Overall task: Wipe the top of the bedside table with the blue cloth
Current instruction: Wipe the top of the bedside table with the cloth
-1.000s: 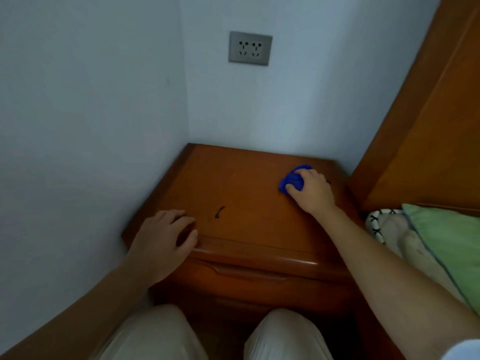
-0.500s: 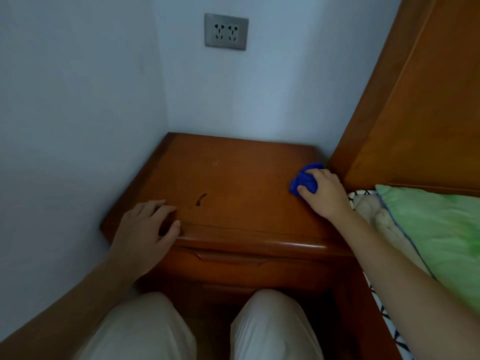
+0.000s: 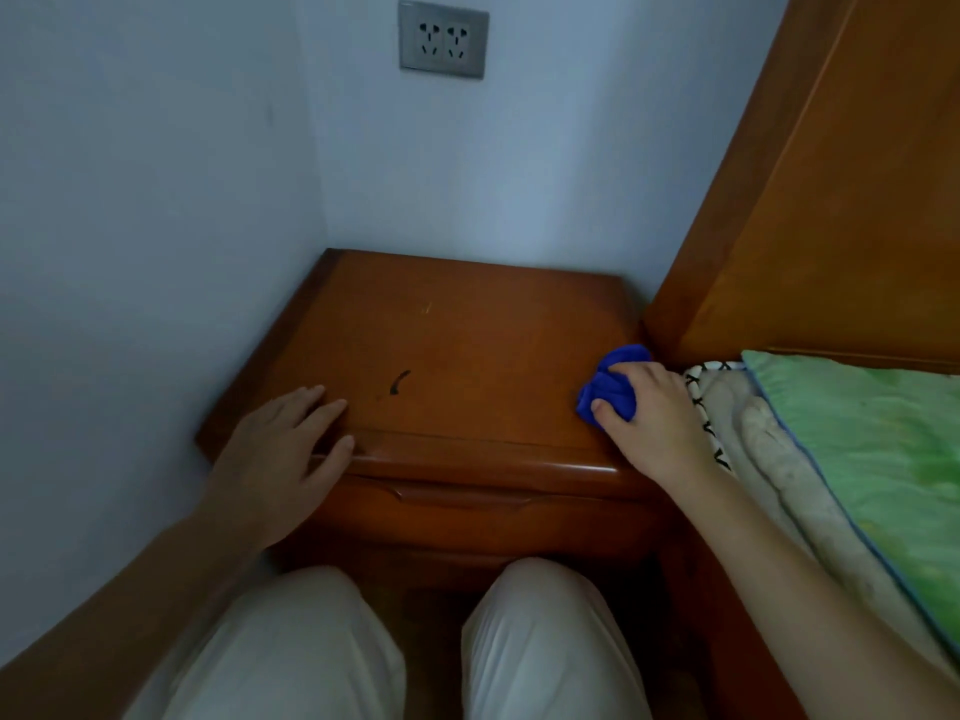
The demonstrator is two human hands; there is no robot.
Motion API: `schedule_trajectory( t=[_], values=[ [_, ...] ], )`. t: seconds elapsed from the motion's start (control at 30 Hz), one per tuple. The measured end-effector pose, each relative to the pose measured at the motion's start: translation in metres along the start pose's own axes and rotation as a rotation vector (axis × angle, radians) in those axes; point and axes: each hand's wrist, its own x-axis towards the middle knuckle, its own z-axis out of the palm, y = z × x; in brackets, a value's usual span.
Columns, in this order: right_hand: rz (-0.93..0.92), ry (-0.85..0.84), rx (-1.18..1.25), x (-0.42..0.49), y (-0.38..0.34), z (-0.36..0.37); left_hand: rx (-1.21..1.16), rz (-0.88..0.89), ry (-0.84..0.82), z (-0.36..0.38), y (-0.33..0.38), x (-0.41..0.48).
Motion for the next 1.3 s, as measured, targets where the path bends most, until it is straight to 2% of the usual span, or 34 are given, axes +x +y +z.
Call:
schedule_trajectory(
  t=[0.23,0.53,0.63,0.93,1.13,1.3],
  values=[
    [-0.147,-0.037,0.026,0.032,-0.078,0.045,0.007,-0.004,0.030,-0.016,-0.012,-0.028],
    [-0.506,-0.239,0.012,0.075,-0.274,0.119,0.027,-0.009,0.055,-0.016,-0.020,-0.048],
    [-0.579,-0.290,-0.001,0.080,-0.315,0.134,0.066,-0.011,0.045,-0.017,-0.024,-0.051],
    [-0.655,-0.292,0.127,0.071,-0.312,0.139,0.025,-0.009,0.025,-0.022,-0.041,-0.064],
    [-0.680,-0.261,0.170,0.031,-0.300,0.127,-0.075,-0.083,0.176,-0.026,-0.044,-0.074],
    [-0.644,-0.226,0.200,0.010,-0.287,0.119,-0.055,-0.104,0.133,-0.026,-0.039,-0.068]
  ],
)
